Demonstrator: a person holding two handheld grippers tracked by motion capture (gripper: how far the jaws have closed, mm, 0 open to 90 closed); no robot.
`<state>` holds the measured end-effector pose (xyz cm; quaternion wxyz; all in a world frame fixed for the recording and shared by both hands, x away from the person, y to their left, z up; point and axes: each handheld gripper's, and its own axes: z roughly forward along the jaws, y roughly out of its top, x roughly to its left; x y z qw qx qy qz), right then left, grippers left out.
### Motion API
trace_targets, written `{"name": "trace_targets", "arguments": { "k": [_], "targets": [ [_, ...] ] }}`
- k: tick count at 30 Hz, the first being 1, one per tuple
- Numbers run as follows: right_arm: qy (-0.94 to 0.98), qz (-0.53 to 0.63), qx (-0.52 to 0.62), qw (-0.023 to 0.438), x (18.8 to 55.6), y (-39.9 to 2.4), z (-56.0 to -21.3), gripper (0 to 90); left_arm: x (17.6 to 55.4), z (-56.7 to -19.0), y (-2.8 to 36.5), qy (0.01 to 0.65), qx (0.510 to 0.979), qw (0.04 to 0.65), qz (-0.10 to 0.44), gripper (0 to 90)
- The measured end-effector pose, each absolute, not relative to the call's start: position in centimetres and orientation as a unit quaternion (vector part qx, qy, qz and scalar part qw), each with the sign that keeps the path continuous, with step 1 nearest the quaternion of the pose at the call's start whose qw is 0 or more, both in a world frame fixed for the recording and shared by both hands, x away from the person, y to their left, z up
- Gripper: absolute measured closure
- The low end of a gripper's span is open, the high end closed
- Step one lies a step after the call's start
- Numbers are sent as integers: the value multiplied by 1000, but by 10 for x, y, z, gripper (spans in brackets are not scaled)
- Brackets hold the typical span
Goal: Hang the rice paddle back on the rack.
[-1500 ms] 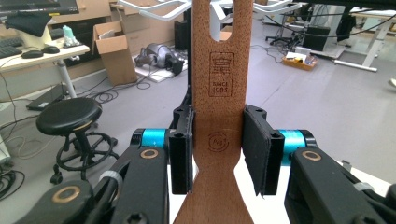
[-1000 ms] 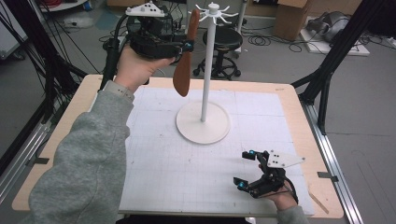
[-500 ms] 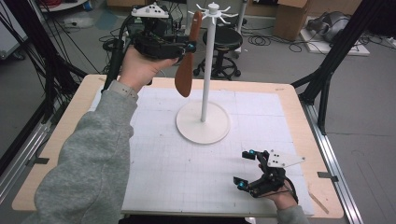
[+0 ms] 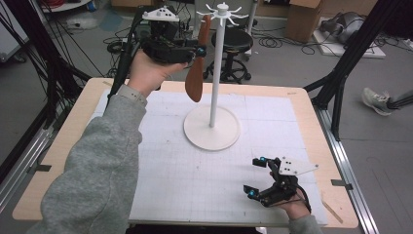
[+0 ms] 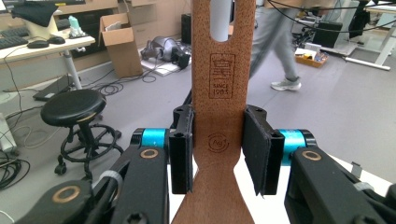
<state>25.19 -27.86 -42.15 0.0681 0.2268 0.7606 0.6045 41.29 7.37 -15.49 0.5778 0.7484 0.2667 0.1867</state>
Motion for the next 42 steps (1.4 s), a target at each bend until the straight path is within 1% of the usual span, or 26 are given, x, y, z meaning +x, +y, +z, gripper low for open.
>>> {"name": "trace_targets", "arguments": {
  "k": [4,5,6,7,11,14,17,20,22,28,32,38,42],
  "targets": [
    [761,604,226,69,252,-279,-422,0,409,-155,71,272,746,570,211,642],
    [761,605,225,68,252,-279,-422,0,408,-155,71,267,745,574,210,613],
    [760,606,224,68,252,-278,-422,0,406,-155,71,263,744,578,209,554],
    [761,606,225,66,251,-279,-421,0,405,-155,72,260,745,578,209,519],
    [761,604,226,67,252,-279,-422,0,397,-158,78,239,740,594,205,426],
    [763,603,224,67,252,-278,-422,0,395,-166,86,224,748,591,200,336],
    [764,601,225,66,252,-277,-423,0,393,-177,96,214,752,593,193,272],
    [765,599,228,64,251,-277,-423,0,388,-187,103,211,762,580,197,166],
    [766,599,224,65,252,-276,-423,0,384,-194,107,203,761,585,195,146],
    [768,596,225,66,254,-276,-424,0,377,-204,120,210,756,595,172,17],
    [769,595,224,65,253,-275,-424,0,373,-209,131,221,755,597,158,17],
    [770,593,224,67,253,-275,-424,0,361,-219,145,199,747,612,167,17],
    [770,593,225,67,253,-275,-423,0,352,-228,155,196,746,613,172,17]
  ]
}}
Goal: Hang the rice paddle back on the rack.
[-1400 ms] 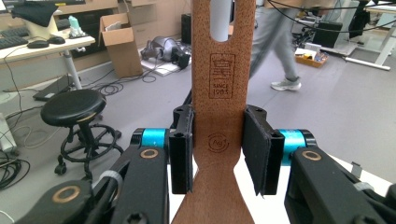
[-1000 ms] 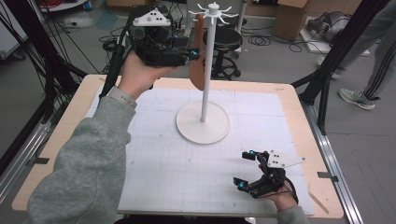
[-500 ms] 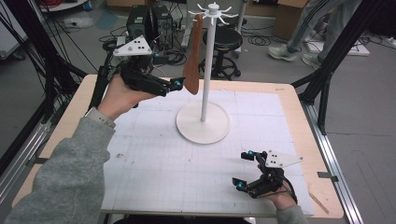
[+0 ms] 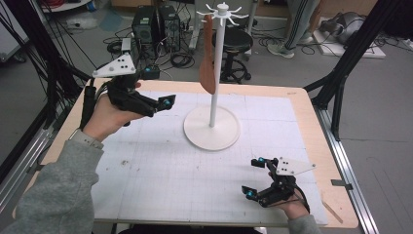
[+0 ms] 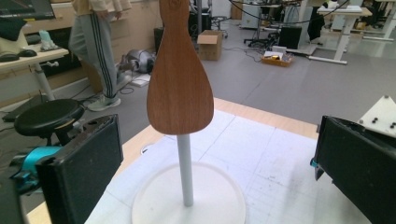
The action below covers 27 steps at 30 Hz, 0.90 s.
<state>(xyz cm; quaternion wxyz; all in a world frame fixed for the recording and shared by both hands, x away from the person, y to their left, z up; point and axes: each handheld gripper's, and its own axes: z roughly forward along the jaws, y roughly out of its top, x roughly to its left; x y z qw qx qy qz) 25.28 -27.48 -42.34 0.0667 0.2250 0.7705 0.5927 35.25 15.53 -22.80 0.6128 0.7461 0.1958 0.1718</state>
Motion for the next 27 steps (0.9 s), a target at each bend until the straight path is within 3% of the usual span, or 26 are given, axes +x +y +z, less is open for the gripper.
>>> {"name": "trace_targets", "arguments": {
  "k": [14,27],
  "targets": [
    [772,592,221,68,254,-271,-422,0,324,-279,198,202,724,640,158,17],
    [773,589,225,69,253,-272,-422,0,310,-337,234,256,707,641,155,17]
  ]
}}
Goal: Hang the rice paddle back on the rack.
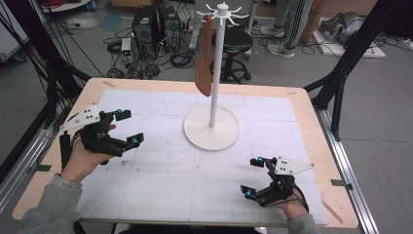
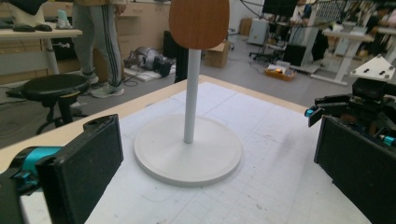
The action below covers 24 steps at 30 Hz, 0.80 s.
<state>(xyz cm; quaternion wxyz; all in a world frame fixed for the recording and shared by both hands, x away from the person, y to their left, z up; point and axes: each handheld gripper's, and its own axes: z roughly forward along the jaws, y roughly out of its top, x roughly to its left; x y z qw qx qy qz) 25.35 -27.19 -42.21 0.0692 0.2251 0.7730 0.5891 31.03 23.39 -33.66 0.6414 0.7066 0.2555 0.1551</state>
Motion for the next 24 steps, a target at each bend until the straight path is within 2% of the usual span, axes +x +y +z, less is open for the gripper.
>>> {"name": "trace_targets", "arguments": {
  "k": [24],
  "targets": [
    [766,594,230,88,256,-274,-421,0,282,-397,276,303,705,613,189,17]
  ]
}}
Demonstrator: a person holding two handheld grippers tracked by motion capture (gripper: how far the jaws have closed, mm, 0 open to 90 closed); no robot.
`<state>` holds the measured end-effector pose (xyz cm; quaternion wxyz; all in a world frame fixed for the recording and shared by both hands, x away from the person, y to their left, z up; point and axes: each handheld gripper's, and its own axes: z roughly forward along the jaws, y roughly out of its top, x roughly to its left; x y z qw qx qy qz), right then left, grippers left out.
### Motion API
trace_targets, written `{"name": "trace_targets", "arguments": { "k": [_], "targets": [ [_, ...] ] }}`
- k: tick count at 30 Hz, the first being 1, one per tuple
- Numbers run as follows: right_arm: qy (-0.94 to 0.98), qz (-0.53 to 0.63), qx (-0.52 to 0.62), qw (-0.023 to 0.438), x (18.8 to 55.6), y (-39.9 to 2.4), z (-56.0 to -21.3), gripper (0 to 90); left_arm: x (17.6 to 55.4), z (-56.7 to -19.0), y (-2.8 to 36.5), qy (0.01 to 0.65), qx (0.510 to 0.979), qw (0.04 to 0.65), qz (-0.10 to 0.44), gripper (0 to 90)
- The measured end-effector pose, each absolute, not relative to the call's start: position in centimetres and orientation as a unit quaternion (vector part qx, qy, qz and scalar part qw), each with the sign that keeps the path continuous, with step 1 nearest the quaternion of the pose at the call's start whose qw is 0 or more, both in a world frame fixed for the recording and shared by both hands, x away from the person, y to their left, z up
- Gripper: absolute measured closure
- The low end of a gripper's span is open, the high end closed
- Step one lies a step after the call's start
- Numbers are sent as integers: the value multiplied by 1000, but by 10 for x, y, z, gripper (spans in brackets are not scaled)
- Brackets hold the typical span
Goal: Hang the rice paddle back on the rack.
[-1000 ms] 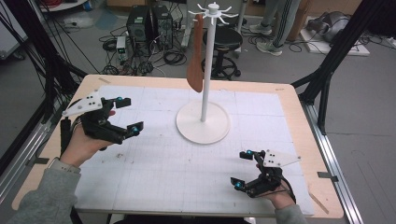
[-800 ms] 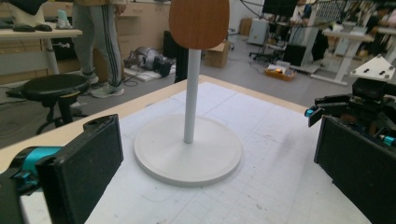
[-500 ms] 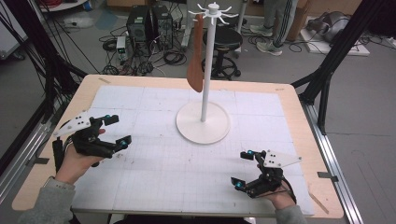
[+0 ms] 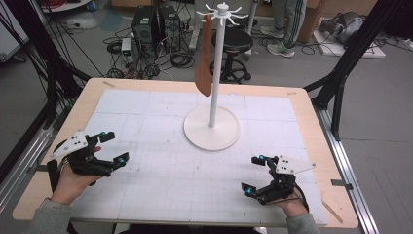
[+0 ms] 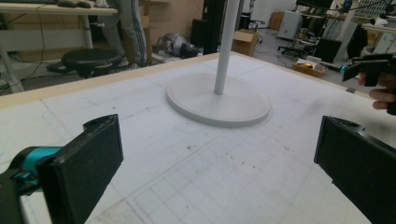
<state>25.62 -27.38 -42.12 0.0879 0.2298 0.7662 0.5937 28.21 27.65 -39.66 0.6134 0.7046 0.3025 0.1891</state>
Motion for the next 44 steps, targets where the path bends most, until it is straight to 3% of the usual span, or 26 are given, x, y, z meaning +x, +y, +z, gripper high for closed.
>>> {"name": "trace_targets", "arguments": {
  "k": [20,44],
  "targets": [
    [729,611,267,154,257,-294,-413,0,261,-407,302,324,690,609,220,17],
    [698,629,302,160,253,-318,-416,0,249,-411,304,336,680,607,236,17]
  ]
}}
